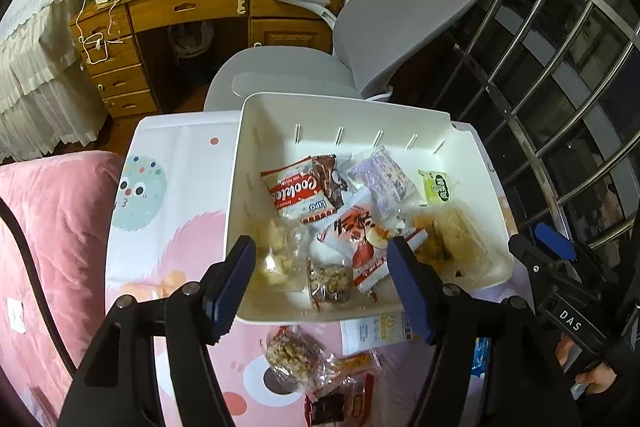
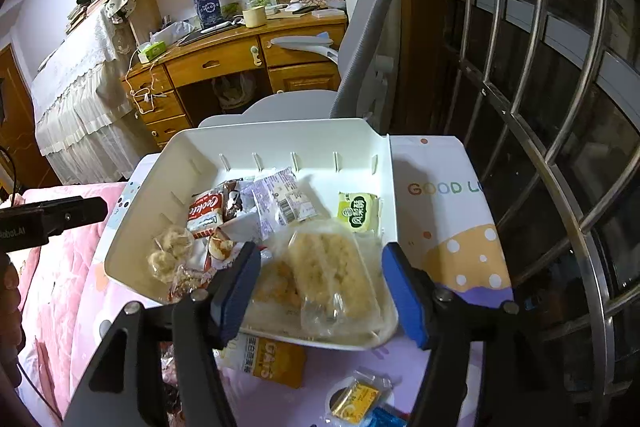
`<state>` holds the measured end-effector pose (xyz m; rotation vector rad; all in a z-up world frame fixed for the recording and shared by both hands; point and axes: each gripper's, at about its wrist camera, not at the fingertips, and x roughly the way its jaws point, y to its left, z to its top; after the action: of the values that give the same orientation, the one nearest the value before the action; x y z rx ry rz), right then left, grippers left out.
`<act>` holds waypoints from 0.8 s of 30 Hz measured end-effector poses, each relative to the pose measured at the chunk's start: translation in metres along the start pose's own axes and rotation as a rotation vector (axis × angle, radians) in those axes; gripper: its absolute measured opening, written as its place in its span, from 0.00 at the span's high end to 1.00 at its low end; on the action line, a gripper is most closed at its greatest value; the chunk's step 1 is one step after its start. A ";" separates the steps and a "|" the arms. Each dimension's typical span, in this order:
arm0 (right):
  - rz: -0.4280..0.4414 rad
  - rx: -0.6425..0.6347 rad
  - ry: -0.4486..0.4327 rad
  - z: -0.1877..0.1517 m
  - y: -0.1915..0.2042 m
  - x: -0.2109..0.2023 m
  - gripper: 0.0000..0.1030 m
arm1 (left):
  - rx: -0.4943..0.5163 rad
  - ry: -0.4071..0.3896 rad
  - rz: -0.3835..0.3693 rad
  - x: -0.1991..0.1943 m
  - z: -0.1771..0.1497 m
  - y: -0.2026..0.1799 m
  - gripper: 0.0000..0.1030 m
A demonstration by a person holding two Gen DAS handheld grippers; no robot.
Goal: Organize snacks
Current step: 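Lower both bags into the white tray and open both grippers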
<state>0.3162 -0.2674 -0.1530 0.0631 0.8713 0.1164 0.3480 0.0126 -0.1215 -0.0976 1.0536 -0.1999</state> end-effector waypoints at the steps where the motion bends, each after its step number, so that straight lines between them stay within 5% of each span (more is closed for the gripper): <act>1: 0.000 0.005 0.003 -0.002 -0.001 -0.002 0.37 | 0.000 0.001 0.004 -0.002 -0.003 0.000 0.35; 24: 0.001 0.143 0.148 -0.069 -0.033 -0.068 0.33 | -0.012 0.012 0.004 -0.063 -0.098 -0.002 0.31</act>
<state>0.2227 -0.3083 -0.1488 0.1902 1.0266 0.0601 0.2327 0.0254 -0.1158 -0.1053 1.0666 -0.1906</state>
